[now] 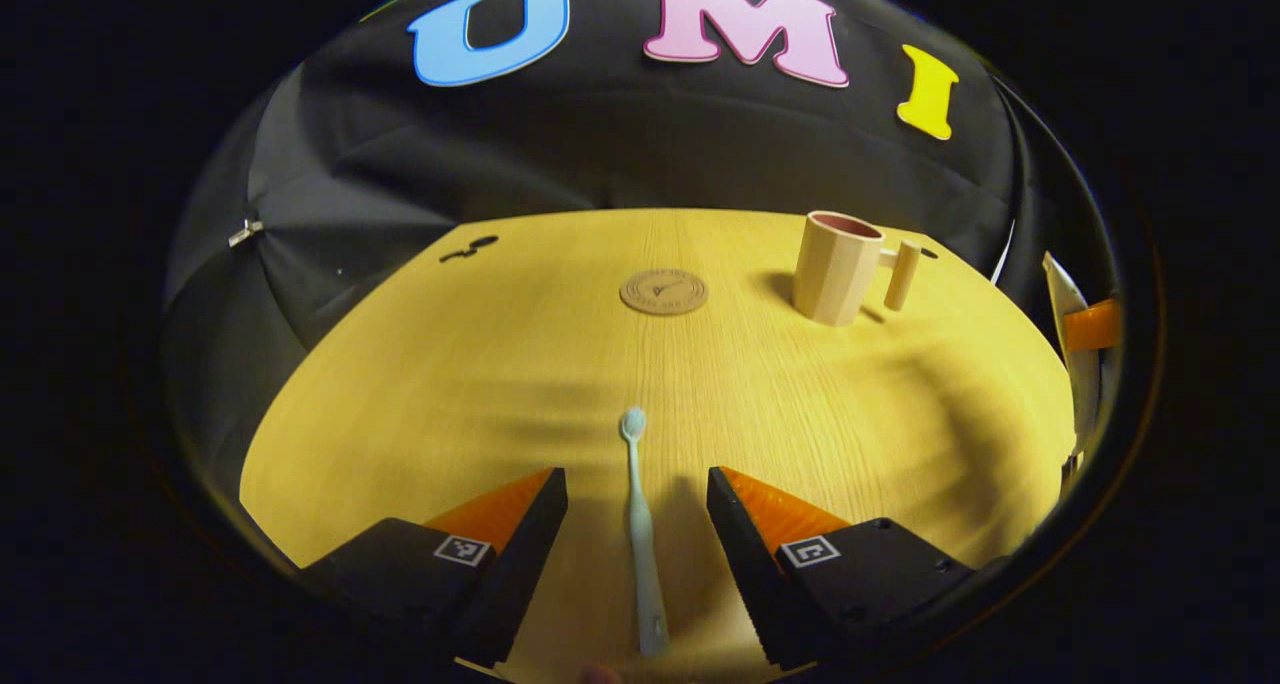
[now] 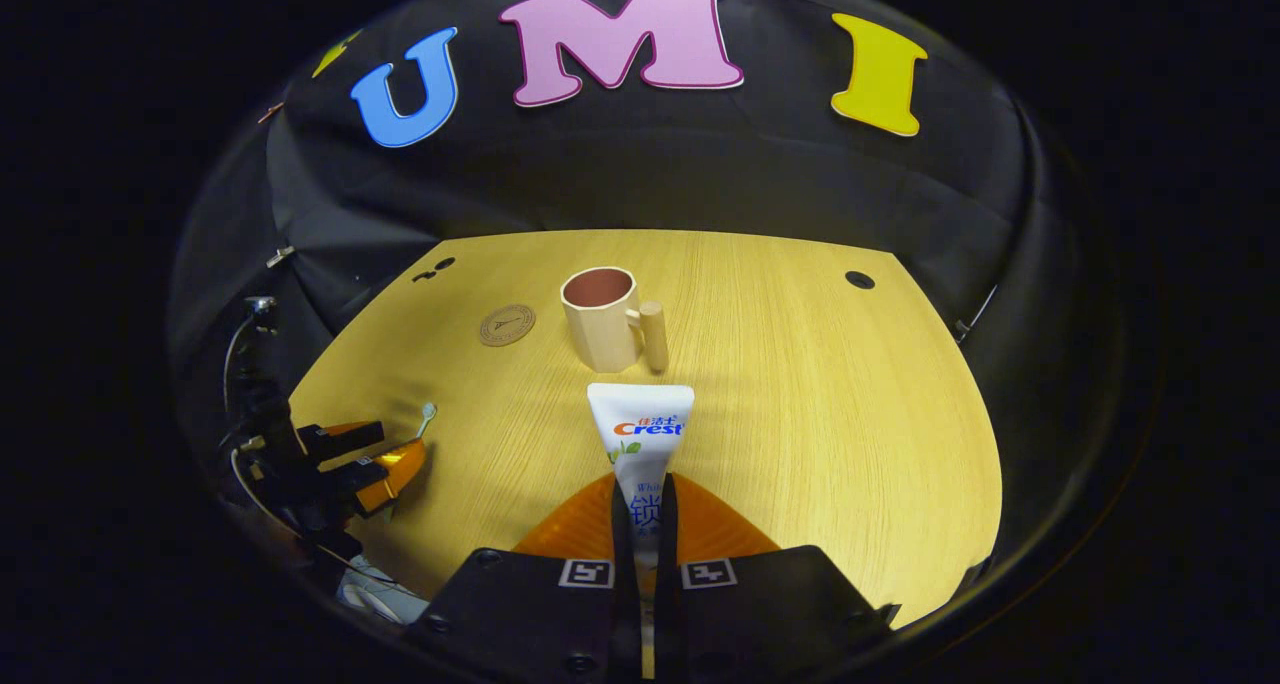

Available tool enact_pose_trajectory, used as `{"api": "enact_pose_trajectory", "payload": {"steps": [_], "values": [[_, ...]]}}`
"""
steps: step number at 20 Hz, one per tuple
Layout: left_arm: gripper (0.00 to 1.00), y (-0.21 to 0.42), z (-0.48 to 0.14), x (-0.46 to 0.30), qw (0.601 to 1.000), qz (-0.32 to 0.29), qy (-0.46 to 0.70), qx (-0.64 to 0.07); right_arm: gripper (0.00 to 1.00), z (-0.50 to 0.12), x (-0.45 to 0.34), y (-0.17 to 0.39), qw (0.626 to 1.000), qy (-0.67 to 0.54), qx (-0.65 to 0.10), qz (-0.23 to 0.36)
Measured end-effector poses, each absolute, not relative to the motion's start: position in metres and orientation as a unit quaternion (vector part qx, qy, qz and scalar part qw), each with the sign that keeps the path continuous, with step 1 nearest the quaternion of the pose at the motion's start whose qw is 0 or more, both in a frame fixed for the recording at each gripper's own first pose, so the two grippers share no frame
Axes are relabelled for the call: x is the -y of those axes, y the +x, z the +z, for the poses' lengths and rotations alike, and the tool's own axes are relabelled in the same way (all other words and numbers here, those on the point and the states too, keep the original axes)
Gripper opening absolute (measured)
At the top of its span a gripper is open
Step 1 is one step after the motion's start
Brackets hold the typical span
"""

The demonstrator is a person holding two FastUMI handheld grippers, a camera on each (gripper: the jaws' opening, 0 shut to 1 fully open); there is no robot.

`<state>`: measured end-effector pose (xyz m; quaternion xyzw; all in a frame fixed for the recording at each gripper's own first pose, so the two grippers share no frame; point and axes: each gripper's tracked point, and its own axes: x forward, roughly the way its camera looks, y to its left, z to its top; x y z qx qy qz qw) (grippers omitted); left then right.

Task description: Put the toothbrush and toothpaste on the desktop into the cup, then pick up the cup and place it on the coaster on the desktop.

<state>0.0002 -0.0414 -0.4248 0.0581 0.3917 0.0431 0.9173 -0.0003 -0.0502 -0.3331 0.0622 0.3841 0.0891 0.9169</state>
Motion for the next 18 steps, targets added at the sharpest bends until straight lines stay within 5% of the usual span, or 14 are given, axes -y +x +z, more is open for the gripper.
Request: {"api": "enact_pose_trajectory", "payload": {"steps": [12,14,18], "values": [[0.81,0.0,-0.434,0.036,0.905,0.058,0.051,-0.419,0.09,-0.338,0.062,-0.004,0.914,0.087,-0.386,0.093],[0.39,-0.003,-0.438,0.028,0.905,0.08,0.054,-0.415,0.09,-0.336,0.065,-0.003,0.915,0.091,-0.382,0.092],[0.16,-0.005,-0.436,0.027,0.901,0.079,0.092,-0.417,0.09,-0.333,0.065,-0.003,0.916,0.098,-0.377,0.095]]}}
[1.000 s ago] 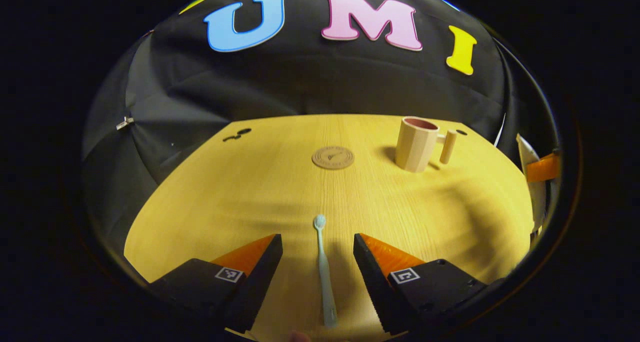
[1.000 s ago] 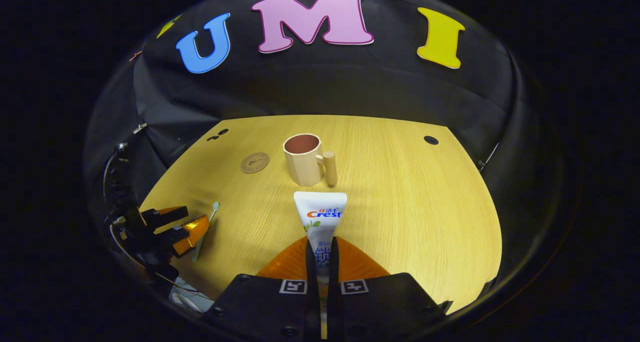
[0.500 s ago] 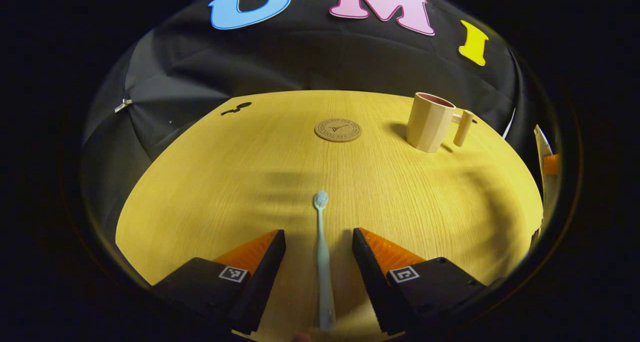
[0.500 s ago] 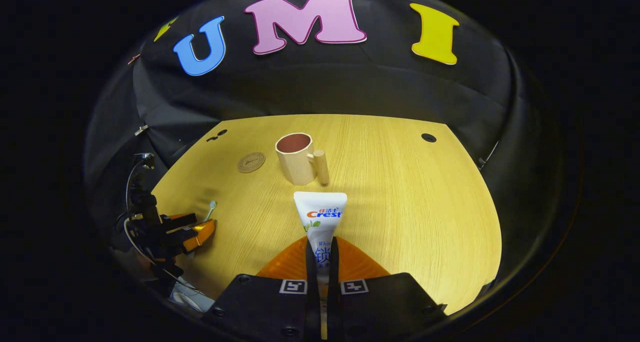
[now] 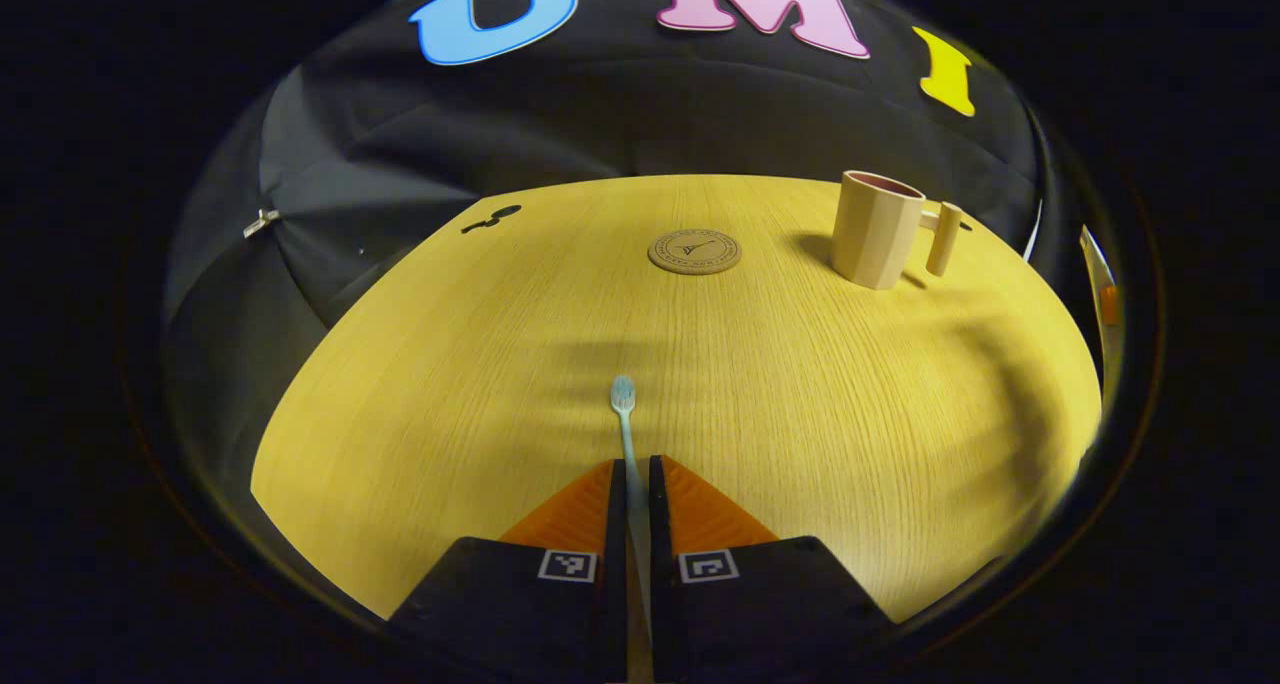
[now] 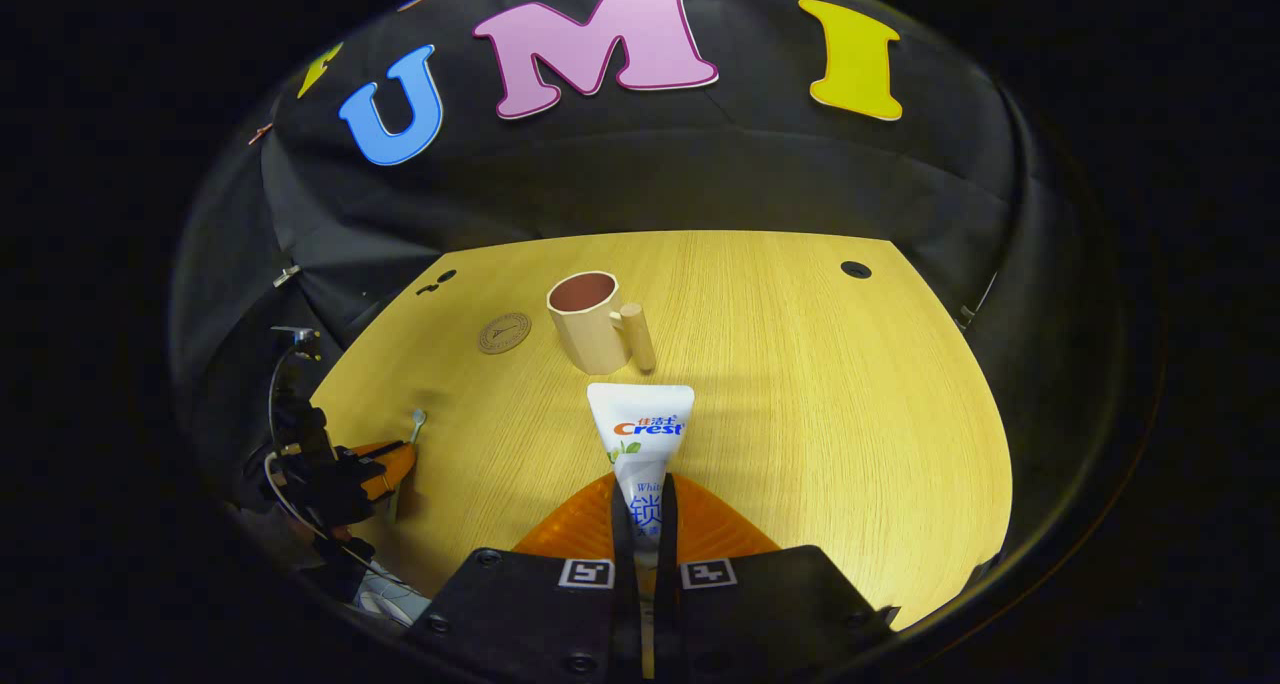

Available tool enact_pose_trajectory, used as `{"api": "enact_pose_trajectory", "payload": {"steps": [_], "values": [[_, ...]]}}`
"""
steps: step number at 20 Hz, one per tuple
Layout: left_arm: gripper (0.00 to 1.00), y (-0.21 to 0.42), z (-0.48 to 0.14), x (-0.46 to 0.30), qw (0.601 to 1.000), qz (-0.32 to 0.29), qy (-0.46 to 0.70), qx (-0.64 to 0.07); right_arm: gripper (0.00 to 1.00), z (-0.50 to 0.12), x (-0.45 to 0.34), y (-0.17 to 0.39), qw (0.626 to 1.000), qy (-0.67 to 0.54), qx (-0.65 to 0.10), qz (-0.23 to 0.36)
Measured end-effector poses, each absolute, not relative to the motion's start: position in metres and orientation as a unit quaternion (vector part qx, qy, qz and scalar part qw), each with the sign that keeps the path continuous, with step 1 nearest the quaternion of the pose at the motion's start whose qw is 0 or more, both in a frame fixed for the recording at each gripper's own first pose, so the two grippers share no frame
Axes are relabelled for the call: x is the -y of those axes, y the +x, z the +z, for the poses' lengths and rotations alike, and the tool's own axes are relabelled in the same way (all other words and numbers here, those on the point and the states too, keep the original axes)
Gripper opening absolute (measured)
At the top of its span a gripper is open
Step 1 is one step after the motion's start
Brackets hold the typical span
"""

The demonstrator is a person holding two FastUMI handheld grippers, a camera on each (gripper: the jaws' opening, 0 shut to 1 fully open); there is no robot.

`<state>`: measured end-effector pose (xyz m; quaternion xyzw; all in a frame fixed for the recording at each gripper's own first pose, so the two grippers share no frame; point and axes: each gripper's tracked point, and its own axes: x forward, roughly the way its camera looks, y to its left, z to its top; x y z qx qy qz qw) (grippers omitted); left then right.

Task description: Put the toothbrush and toothpaste on the desktop into the cup, then pick up the cup and place it on the coaster on the desktop.

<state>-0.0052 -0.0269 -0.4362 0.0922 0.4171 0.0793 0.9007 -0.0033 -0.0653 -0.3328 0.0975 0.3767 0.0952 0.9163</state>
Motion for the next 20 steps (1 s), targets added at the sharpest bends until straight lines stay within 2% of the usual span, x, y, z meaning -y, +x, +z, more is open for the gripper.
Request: {"api": "enact_pose_trajectory", "payload": {"steps": [3,8,13,19,20], "values": [[0.07,-0.003,-0.434,0.028,0.9,0.084,0.079,-0.421,0.09,-0.331,0.065,-0.003,0.918,0.106,-0.37,0.096],[0.06,0.006,-0.409,0.039,0.915,0.059,0.069,-0.393,0.09,-0.317,0.064,0.005,0.924,0.114,-0.349,0.102],[0.06,0.022,-0.347,0.066,0.941,0.03,0.038,-0.336,0.09,-0.285,0.062,0.027,0.939,0.126,-0.301,0.113],[0.06,0.039,-0.257,0.105,0.966,0.007,-0.003,-0.259,0.09,-0.218,0.057,0.091,0.954,0.163,-0.207,0.141],[0.02,0.039,-0.244,0.111,0.969,0.005,-0.007,-0.248,0.09,-0.209,0.055,0.104,0.956,0.166,-0.192,0.147]]}}
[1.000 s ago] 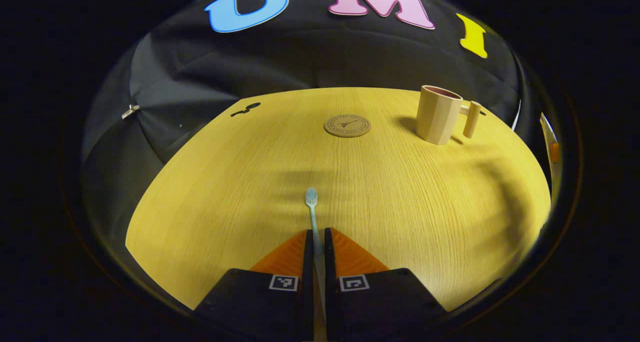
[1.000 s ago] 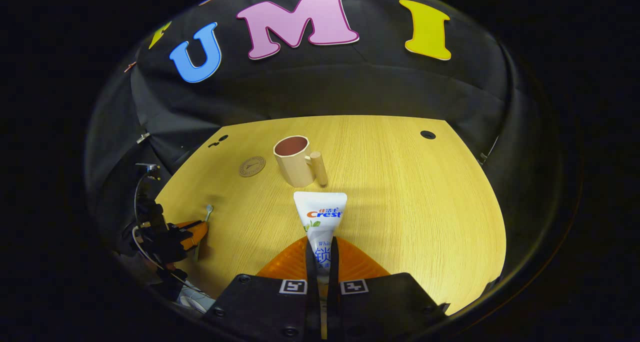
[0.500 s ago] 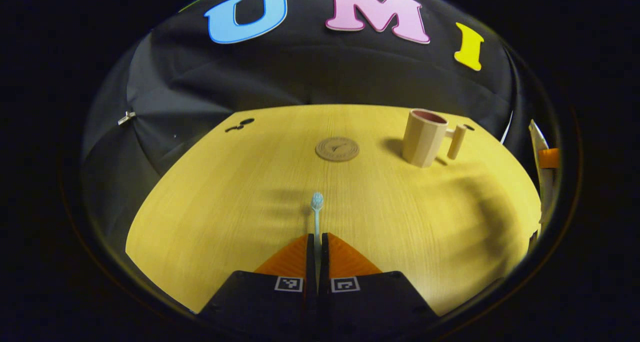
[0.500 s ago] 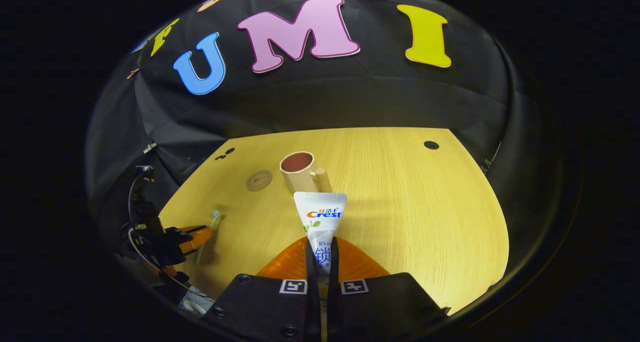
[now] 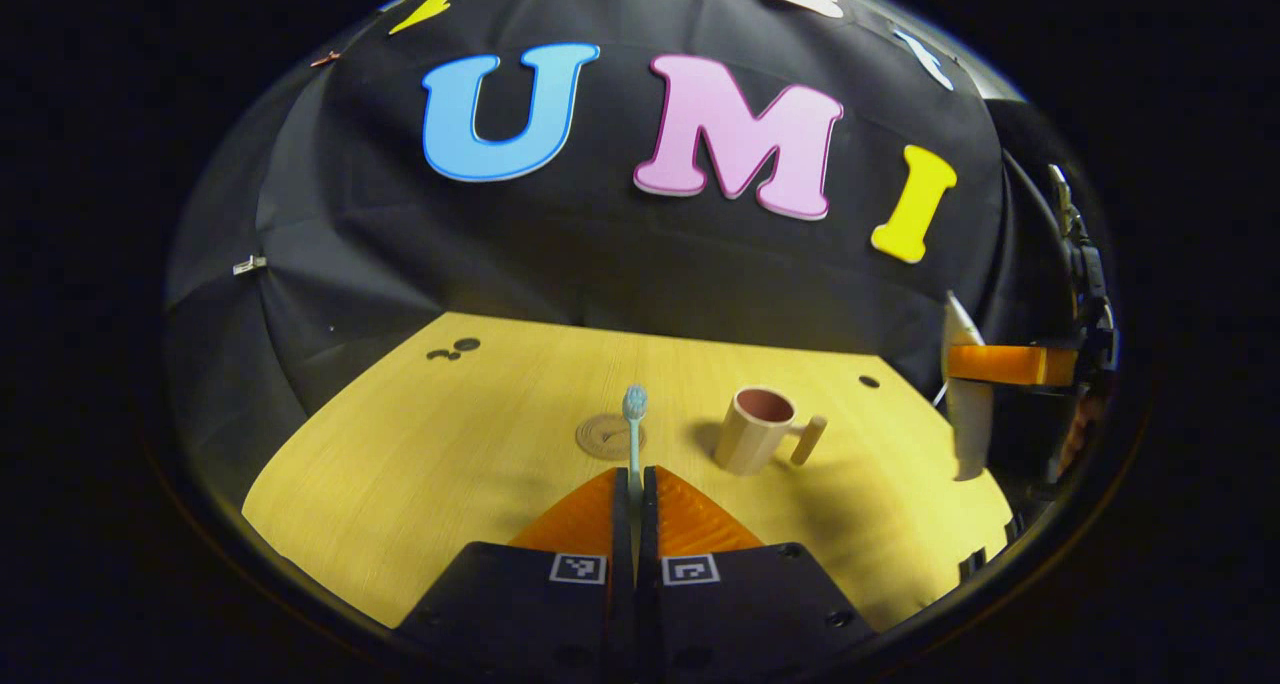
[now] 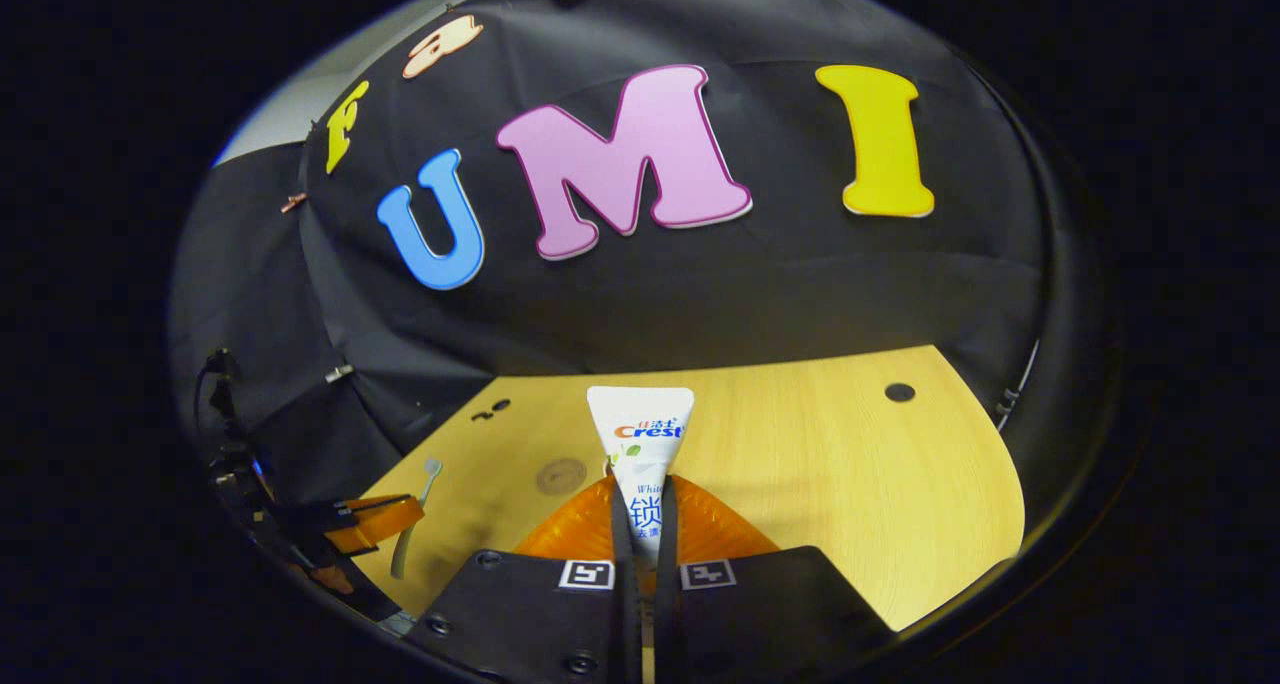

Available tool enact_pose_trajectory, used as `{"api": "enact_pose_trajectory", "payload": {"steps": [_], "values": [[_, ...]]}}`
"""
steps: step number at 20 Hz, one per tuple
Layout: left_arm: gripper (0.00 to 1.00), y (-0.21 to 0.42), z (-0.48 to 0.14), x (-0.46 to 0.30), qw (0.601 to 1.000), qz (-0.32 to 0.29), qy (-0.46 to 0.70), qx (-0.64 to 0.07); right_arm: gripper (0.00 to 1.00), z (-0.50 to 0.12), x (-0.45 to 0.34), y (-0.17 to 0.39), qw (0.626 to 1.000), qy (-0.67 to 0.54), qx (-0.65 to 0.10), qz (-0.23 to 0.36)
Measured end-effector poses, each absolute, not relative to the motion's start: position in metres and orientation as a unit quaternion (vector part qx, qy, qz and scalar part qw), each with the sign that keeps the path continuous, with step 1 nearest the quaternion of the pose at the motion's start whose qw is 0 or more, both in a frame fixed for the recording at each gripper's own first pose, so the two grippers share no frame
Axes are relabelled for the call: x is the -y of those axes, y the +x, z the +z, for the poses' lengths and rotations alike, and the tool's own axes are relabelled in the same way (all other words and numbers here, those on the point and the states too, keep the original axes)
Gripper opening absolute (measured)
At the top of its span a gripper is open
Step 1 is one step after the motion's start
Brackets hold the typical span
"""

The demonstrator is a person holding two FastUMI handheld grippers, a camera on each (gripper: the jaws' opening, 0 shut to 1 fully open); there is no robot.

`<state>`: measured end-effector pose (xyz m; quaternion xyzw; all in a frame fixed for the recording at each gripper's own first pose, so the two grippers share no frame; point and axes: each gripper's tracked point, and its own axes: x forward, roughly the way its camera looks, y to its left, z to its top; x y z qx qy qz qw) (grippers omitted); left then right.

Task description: Put the toothbrush and toothpaste on the desktop into the cup, then pick up the cup and place it on the coaster on the desktop.

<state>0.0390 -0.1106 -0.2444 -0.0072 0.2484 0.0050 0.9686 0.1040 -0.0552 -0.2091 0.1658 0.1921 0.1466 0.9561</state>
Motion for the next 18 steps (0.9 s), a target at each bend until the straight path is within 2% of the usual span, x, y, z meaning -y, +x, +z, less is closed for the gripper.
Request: {"api": "enact_pose_trajectory", "payload": {"steps": [1,7,13,18], "values": [[0.06,0.04,-0.235,0.115,0.971,0.004,-0.011,-0.239,0.09,-0.204,0.053,0.118,0.958,0.166,-0.178,0.152],[0.06,0.022,-0.205,0.13,0.975,0.016,-0.009,-0.221,0.09,-0.192,0.03,0.209,0.965,0.158,-0.112,0.178],[0.06,0.004,-0.205,0.128,0.972,0.063,-0.014,-0.226,0.09,-0.238,-0.022,0.265,0.953,0.183,-0.108,0.216],[0.06,-0.003,-0.218,0.118,0.968,0.088,-0.015,-0.234,0.09,-0.28,-0.041,0.276,0.952,0.166,-0.131,0.221]]}}
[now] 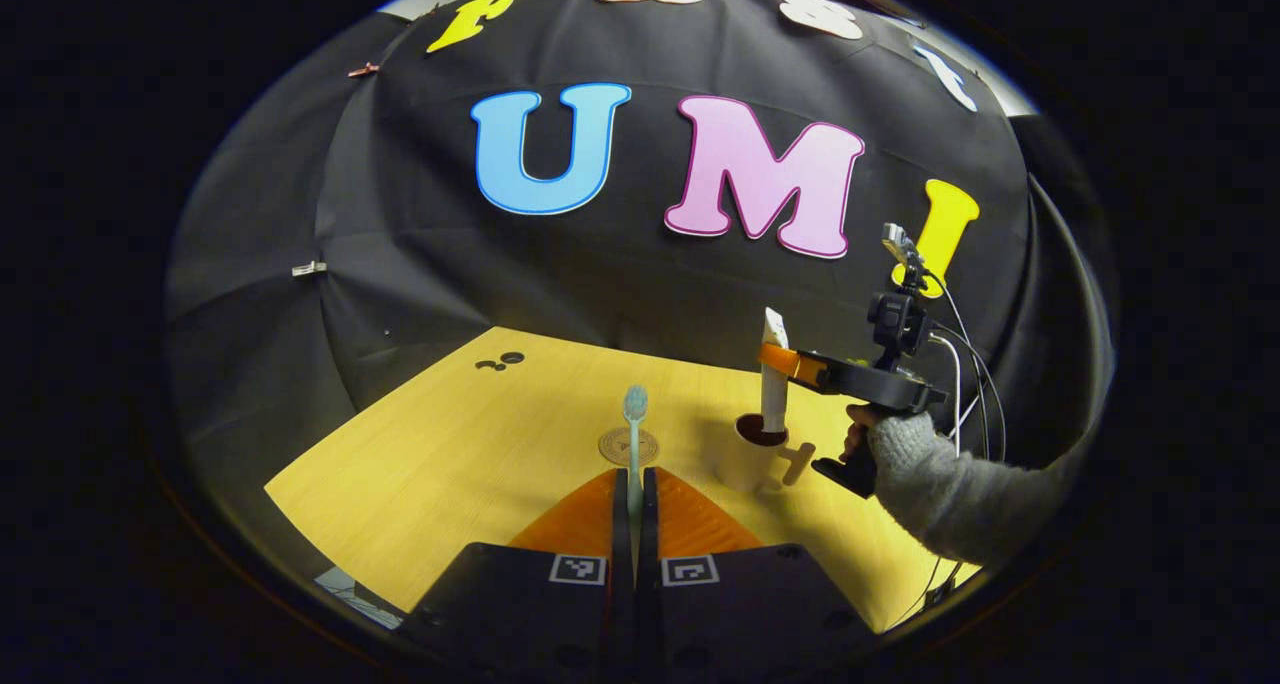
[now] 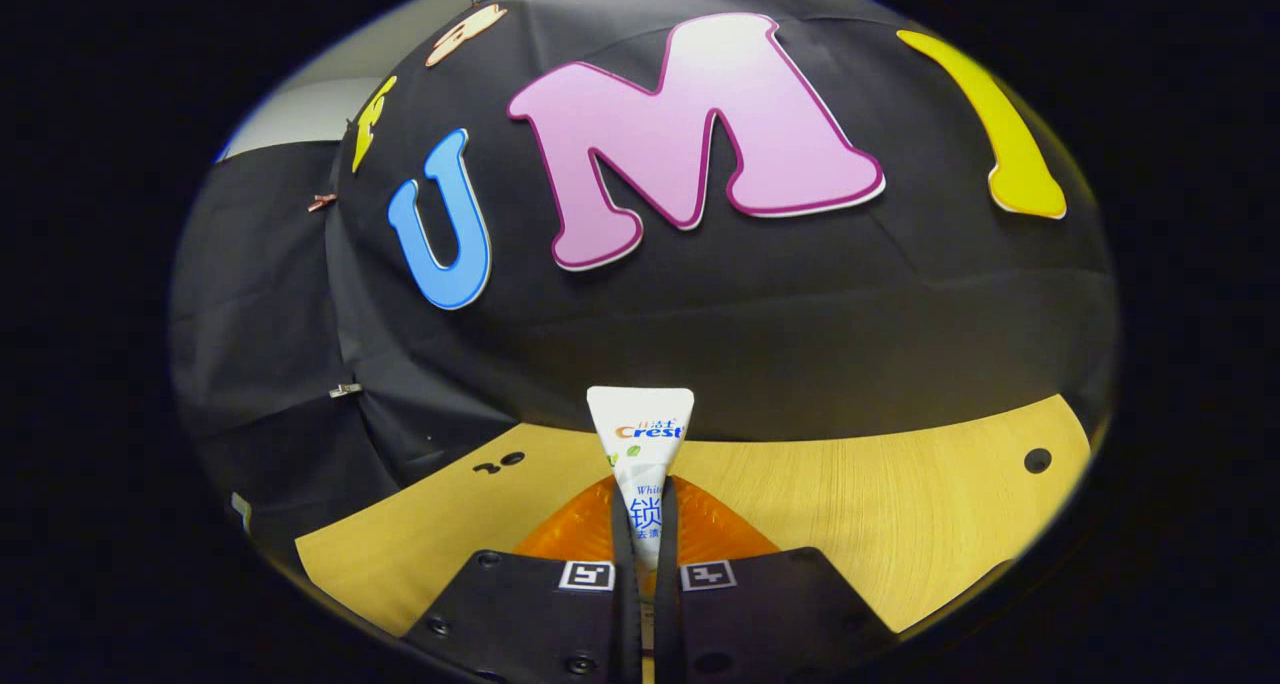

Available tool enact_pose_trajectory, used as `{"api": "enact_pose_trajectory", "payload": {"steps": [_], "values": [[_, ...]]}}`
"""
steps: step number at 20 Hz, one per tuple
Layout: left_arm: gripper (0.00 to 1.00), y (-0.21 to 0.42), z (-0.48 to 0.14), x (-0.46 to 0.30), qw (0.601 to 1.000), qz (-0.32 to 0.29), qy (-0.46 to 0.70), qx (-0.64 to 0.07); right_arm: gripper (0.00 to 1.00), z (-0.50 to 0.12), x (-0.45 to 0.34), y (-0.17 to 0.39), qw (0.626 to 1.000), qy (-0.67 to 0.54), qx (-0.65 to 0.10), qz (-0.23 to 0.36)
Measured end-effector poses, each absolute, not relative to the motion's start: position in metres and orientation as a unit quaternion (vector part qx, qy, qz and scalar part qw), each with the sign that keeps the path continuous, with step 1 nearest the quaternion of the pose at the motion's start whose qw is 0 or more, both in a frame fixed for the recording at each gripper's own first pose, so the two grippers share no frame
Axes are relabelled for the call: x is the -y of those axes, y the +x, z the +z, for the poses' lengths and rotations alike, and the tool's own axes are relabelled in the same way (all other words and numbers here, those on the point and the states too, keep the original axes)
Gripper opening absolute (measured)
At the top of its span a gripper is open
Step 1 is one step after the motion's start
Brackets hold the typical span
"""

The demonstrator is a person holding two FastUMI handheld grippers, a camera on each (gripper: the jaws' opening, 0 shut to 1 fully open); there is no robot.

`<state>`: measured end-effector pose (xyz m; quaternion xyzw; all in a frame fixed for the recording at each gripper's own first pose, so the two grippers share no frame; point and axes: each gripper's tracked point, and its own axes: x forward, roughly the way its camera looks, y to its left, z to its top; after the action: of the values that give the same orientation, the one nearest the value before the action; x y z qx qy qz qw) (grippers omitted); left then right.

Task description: Put the toothbrush and toothpaste on the desktop into the cup, then pick up the cup and place it on the coaster on the desktop.

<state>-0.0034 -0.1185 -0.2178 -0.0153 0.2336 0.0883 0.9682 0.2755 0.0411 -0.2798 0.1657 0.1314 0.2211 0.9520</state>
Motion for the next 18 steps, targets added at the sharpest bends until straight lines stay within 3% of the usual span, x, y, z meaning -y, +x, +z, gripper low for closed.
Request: {"api": "enact_pose_trajectory", "payload": {"steps": [9,18], "values": [[0.06,0.005,-0.226,0.111,0.966,0.102,-0.02,-0.237,0.1,-0.333,-0.045,0.268,0.952,0.147,-0.171,0.208],[0.06,0.024,-0.223,0.122,0.968,0.094,-0.025,-0.23,0.25,-0.354,-0.045,0.247,0.939,0.164,-0.216,0.209]]}}
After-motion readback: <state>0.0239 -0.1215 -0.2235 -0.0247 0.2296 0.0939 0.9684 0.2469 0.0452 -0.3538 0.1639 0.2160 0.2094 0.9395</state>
